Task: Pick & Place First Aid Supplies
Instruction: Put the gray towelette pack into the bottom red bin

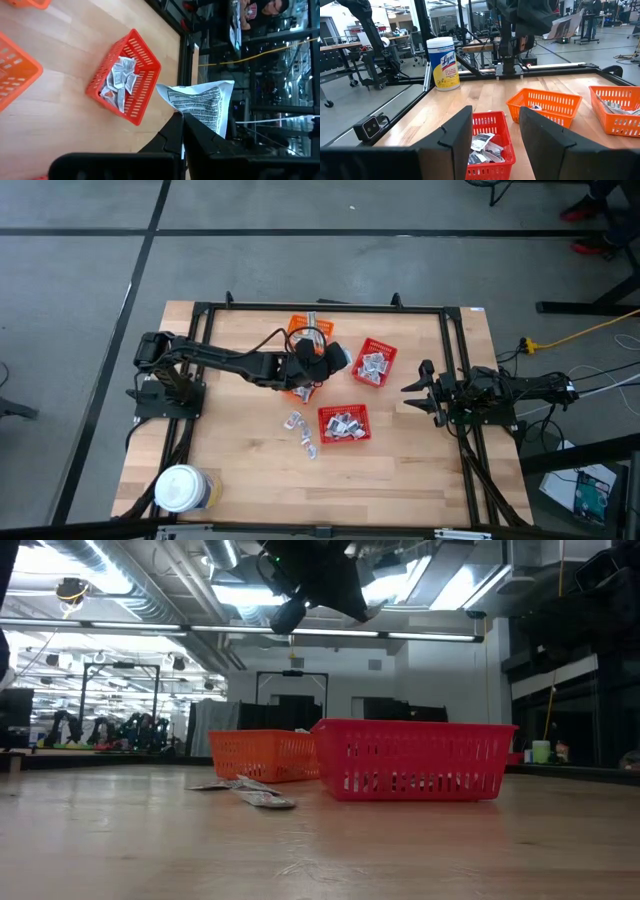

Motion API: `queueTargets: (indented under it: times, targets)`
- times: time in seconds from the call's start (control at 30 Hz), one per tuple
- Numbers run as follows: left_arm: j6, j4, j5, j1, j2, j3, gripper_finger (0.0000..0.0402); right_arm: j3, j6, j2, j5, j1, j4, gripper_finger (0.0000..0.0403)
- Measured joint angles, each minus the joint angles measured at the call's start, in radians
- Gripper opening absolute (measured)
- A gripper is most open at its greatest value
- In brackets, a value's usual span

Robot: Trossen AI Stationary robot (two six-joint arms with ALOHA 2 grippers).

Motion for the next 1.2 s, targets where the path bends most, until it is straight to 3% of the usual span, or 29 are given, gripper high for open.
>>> queueTargets:
  times: [0.17, 0.43, 0.83, 1.03, 1.2]
  targets:
    - [-0.002, 0.0, 0.004, 0.0, 0.0, 0.0, 0.0003, 0.0, 0.0, 0.0, 0.0, 0.0, 0.0, 0.0163]
    - [0.143, 0.007, 0.12, 0.0, 0.0, 0.0, 0.0003, 0.0, 0.0, 0.0, 0.0, 0.0, 0.0, 0.0163]
    - [0.692, 0.165, 0.25, 0.001, 0.0, 0.0, 0.0003, 0.0, 0.0, 0.0, 0.0, 0.0, 0.0, 0.0163]
    - [0.914, 0.173, 0.173, 0.001, 0.0, 0.0, 0.0003, 0.0, 0.0, 0.0, 0.0, 0.0, 0.0, 0.0163]
    - [0.928, 0.172, 0.088, 0.001, 0.009, 0.0, 0.0003, 0.0, 0.0, 0.0, 0.0, 0.0, 0.0, 0.0163]
